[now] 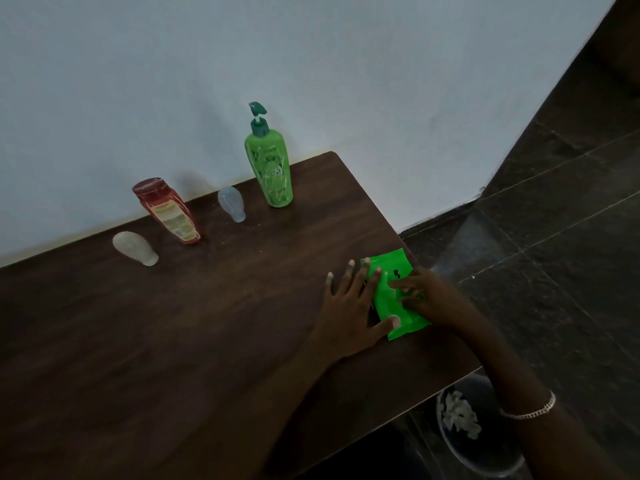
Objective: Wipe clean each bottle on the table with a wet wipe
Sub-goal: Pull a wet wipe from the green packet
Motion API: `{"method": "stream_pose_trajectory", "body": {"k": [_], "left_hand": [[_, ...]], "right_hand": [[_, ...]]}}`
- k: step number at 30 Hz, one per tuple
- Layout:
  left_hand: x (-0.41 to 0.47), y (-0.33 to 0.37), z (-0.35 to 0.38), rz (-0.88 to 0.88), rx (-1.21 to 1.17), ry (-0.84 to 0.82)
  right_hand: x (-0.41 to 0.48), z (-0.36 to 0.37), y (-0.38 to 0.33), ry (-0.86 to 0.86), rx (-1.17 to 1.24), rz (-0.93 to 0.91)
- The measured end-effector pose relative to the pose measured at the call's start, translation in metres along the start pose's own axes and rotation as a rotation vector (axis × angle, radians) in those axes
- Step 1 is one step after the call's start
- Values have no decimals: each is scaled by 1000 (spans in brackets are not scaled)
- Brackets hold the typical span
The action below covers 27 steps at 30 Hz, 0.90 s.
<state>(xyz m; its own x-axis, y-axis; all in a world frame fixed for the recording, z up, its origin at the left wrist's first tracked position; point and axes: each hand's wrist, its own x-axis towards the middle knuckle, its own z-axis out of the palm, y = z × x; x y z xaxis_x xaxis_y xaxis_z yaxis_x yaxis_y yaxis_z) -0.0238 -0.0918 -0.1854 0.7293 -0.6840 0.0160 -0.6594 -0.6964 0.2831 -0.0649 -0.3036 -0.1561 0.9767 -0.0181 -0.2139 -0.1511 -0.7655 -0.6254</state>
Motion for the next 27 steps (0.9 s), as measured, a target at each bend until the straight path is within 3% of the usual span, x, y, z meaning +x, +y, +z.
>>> {"method": "stream_pose_trajectory", "body": {"k": [7, 14, 22, 27], "left_hand": [[1, -8, 26, 17, -33, 126], [4, -11, 31, 33, -45, 155], [2, -9, 32, 48, -24, 217], [-3, -8, 25, 33, -42, 258]], "right_hand": [[1, 9, 5, 170, -52, -115], [-19, 0, 9, 375, 489, -124], [-34, -19, -9, 475, 775, -326], [-32, -23, -36, 457, 807, -417]]}}
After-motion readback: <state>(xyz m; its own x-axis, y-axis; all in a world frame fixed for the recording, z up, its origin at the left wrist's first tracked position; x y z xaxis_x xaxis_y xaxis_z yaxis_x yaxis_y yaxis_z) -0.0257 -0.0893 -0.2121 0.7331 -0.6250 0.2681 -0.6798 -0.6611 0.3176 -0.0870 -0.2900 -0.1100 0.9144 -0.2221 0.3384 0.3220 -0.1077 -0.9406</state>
